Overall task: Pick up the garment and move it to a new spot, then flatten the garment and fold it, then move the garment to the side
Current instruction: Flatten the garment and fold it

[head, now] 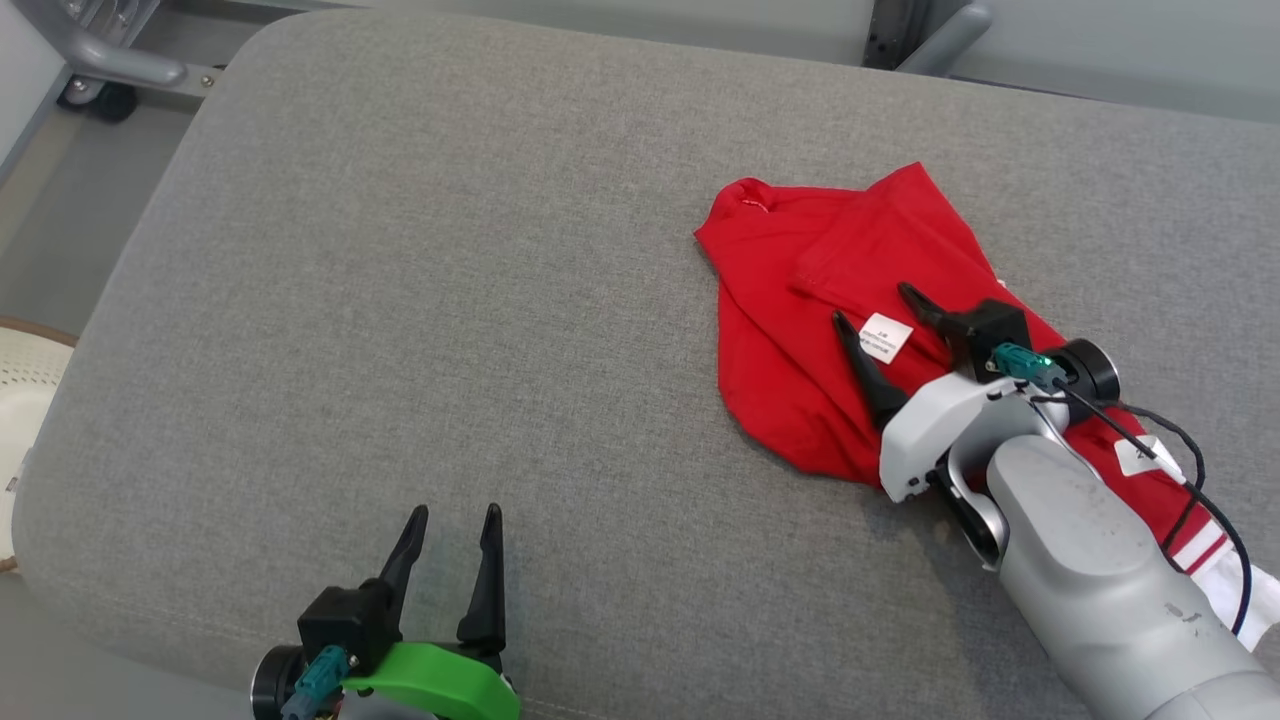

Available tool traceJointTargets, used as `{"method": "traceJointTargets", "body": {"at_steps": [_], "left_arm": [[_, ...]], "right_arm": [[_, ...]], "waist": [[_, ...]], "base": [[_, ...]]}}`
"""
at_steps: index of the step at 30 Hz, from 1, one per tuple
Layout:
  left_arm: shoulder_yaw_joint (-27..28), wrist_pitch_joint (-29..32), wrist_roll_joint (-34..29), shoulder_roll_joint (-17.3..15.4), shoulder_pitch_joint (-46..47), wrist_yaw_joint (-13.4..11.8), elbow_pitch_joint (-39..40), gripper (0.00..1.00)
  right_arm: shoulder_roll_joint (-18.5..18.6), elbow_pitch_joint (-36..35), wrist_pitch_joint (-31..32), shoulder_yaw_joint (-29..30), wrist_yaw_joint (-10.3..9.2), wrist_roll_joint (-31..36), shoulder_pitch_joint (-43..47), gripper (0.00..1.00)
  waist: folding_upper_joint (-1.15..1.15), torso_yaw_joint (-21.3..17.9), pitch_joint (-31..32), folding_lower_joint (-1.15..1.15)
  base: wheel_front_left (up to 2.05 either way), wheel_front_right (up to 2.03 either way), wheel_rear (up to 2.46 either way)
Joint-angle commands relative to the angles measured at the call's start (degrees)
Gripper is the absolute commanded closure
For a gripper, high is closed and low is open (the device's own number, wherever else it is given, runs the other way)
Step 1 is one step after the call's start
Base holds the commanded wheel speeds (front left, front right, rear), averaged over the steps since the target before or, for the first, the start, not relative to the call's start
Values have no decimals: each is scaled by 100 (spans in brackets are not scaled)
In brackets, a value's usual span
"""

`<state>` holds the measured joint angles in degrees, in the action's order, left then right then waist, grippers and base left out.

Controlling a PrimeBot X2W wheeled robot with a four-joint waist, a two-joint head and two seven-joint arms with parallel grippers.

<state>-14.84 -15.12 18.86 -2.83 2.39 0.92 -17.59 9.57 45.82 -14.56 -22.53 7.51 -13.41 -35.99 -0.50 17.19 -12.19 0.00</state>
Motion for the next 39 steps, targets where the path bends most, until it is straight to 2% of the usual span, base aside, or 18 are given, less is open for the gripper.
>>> {"method": "traceJointTargets", "body": {"at_steps": [1, 10, 12, 18, 19, 21, 22, 23, 28, 32, 39], "left_arm": [[-27, -1, 49, -14, 123, -39, 8, 0], [-177, -1, 166, -14, 273, -99, -14, 0], [-166, -1, 223, -14, 231, -109, -30, 0], [-175, -1, 318, -14, 179, -128, -47, 0], [-179, -1, 327, -14, 180, -128, -44, 0], [-173, -1, 364, -14, 180, -137, -38, 0], [-170, -1, 389, -14, 182, -144, -38, 0], [-171, -1, 394, -14, 185, -145, -44, 0], [-137, -1, 393, -14, 193, -143, -60, 0], [-120, -1, 359, -14, 174, -125, -47, 0], [-176, -1, 319, -14, 212, -63, -65, 0]], "right_arm": [[12, 29, -30, -48, -4, 33, -147, 0], [-8, 586, 2, -173, -4, 233, -644, 0], [-4, 757, 52, -120, -4, 281, -727, 9], [-34, 1126, 171, -5, -4, 494, -893, 17], [-48, 1179, 170, 23, -4, 524, -921, 24], [-54, 1291, 203, 75, -4, 588, -956, 56], [-57, 1353, 228, 96, -4, 612, -976, 85], [-67, 1401, 213, 132, -4, 621, -995, 100], [-42, 1481, 94, 352, -4, 683, -1117, 100], [-99, 1064, -40, 560, -4, 622, -1267, 100], [-391, -1153, -62, 482, -4, 232, -1510, 100]], "waist": [[50, 98, -155, 0], [50, 289, -245, 0], [50, 322, -247, 0], [50, 389, -255, 0], [50, 400, -256, 0], [50, 417, -255, 0], [50, 422, -252, 0], [50, 426, -246, 0], [50, 414, -196, 0], [50, 393, -137, 0], [50, 527, -17, 0]], "base": [[0, 0, 0], [0, 0, 0], [0, 0, 0], [0, 0, 0], [0, 0, 0], [0, 0, 0], [0, 0, 0], [0, 0, 0], [0, 0, 0], [0, 0, 0], [0, 0, 0]]}}
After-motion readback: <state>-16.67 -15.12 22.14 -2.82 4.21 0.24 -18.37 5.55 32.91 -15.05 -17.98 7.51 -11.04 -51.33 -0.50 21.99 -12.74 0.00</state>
